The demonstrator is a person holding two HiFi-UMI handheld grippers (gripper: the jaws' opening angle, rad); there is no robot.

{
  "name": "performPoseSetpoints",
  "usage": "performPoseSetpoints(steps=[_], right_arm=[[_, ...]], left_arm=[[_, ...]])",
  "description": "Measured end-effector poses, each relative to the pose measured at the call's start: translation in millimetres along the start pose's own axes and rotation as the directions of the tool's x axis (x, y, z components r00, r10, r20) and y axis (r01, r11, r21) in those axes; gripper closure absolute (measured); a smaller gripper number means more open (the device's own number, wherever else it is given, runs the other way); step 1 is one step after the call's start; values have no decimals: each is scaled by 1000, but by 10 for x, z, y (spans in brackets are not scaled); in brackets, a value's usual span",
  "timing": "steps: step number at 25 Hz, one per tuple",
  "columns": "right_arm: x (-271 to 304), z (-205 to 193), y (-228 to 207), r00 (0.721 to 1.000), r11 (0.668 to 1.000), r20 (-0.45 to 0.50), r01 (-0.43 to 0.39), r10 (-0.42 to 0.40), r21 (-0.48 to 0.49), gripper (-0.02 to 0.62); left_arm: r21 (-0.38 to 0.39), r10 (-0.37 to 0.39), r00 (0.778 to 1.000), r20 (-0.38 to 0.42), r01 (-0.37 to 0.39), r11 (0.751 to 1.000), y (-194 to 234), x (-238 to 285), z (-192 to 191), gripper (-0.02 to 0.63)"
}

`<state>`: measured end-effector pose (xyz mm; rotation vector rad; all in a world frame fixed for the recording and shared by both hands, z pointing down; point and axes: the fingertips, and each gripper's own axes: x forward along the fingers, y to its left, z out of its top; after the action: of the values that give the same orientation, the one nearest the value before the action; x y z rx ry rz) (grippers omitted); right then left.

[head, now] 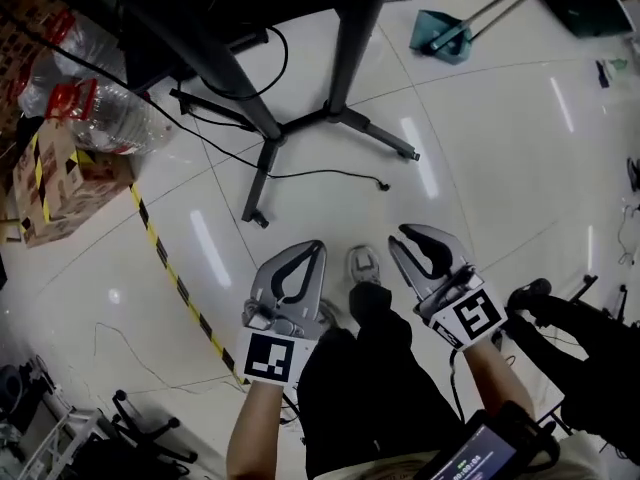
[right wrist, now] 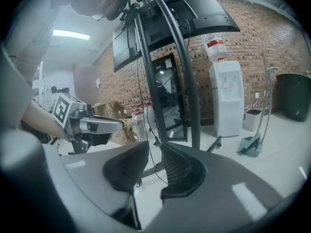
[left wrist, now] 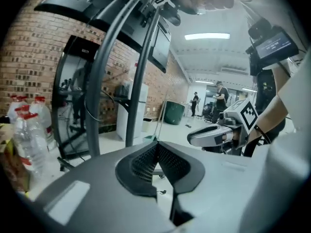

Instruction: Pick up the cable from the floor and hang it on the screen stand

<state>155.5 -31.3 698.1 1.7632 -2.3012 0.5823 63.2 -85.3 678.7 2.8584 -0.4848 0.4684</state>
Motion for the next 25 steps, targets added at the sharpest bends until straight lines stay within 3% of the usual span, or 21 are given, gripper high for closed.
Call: performPoseSetpoints(steps=[2,5,8,13,18,21,22,25], right_arm=[[195,-504,-255,999,999,-43,23,-24,-25,464],[497,-1341,-745,987,996,-138,80,-85,-39,456],[810,-2145,-1209,970,995,-224,84,-93,-53,428],[1259,-3396,-1790,901,994,-429,18,-62,-106,347],[1530,-4222,-2041,778,980,-622,-40,-92,-195,347],[1686,-4465,-2145,694,956,-704,-80,-151,-283,427],[1722,-4550,-2169,656,948,-735,-97,-168,-303,431],[1703,-4928,-2167,495,937,-852,-183,-173,-297,430]], left_arm=[[0,-51,999,-12,51,999,24,427,-426,586],[-28,-118,991,-56,117,993,148,1002,-1024,586],[4,-186,978,-90,187,982,213,1444,-1461,586],[-9,-233,958,-166,235,972,280,1813,-2179,586],[-67,-225,953,-205,215,974,347,1896,-2556,586],[-66,-224,951,-211,215,974,342,1894,-2701,586],[-68,-225,950,-214,216,974,335,1894,-2741,586],[-86,-236,945,-226,222,971,291,1882,-2763,586]])
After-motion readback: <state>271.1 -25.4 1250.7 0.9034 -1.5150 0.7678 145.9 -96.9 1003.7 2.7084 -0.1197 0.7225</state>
